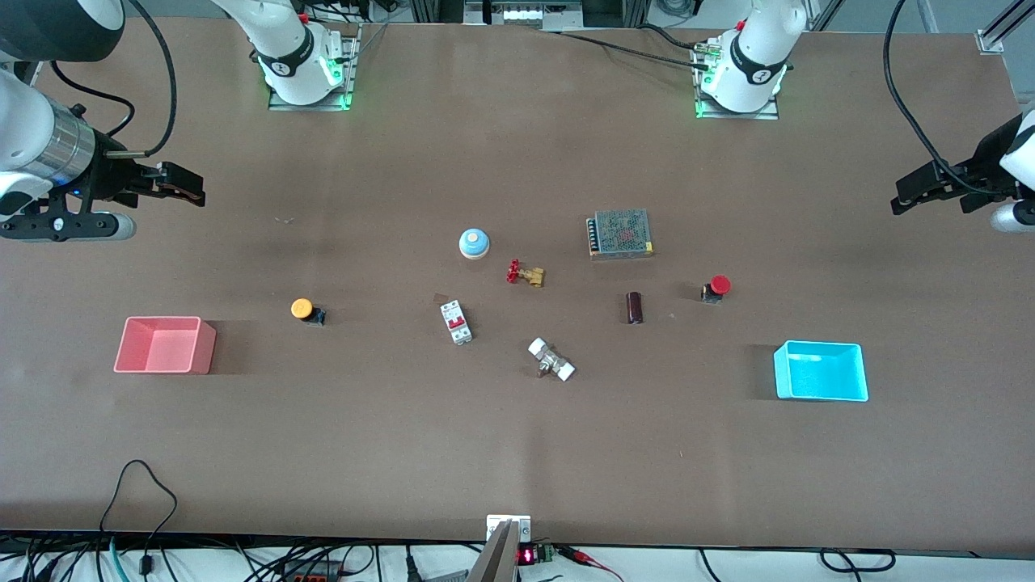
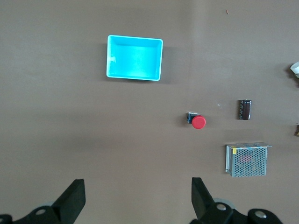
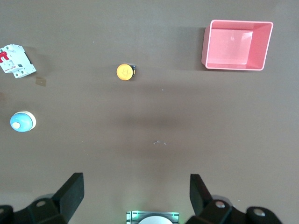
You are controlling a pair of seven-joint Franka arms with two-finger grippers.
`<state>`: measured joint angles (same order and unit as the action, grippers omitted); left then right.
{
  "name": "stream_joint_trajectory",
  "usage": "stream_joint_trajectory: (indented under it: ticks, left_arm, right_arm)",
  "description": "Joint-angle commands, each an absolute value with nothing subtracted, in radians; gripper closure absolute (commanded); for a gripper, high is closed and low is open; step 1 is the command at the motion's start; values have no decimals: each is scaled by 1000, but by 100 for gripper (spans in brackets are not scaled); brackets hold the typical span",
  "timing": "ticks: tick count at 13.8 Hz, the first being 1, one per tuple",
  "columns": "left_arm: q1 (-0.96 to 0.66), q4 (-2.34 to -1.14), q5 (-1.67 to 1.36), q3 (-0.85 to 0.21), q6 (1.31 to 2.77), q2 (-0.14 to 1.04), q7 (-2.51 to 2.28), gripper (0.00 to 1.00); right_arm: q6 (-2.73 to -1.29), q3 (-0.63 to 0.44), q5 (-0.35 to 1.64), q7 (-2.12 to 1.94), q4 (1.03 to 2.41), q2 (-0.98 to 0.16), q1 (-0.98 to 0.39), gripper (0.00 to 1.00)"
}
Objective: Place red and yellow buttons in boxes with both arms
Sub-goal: 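Move the right gripper to the yellow button while the left gripper reaches the red button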
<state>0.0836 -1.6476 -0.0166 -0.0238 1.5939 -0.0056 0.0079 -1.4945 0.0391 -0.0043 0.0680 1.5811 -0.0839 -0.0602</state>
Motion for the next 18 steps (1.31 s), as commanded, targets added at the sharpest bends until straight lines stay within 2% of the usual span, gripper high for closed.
stream_joint_trajectory:
  ticks: [1, 6, 10, 14, 18]
  left_arm:
    - [97, -1690, -14, -25, 1588, -44, 26, 0]
    - [97, -1680, -14, -15, 1606, -3, 20, 0]
    - [91, -1660, -29, -18, 1636, 115, 18, 0]
    - [54, -1684, -26, -25, 1743, 210, 12, 0]
    - [-15, -1782, -26, -26, 1876, 287, 18, 0]
  right_arm:
    - [-1479, 38, 9, 74, 1578, -77, -58, 0]
    - [-1457, 37, 8, 57, 1578, -83, -55, 0]
    - [-1495, 37, 8, 71, 1597, -84, -61, 0]
    - [-1763, 40, 8, 72, 1782, -75, -67, 0]
    - [-2032, 38, 5, 89, 1959, -87, -106, 0]
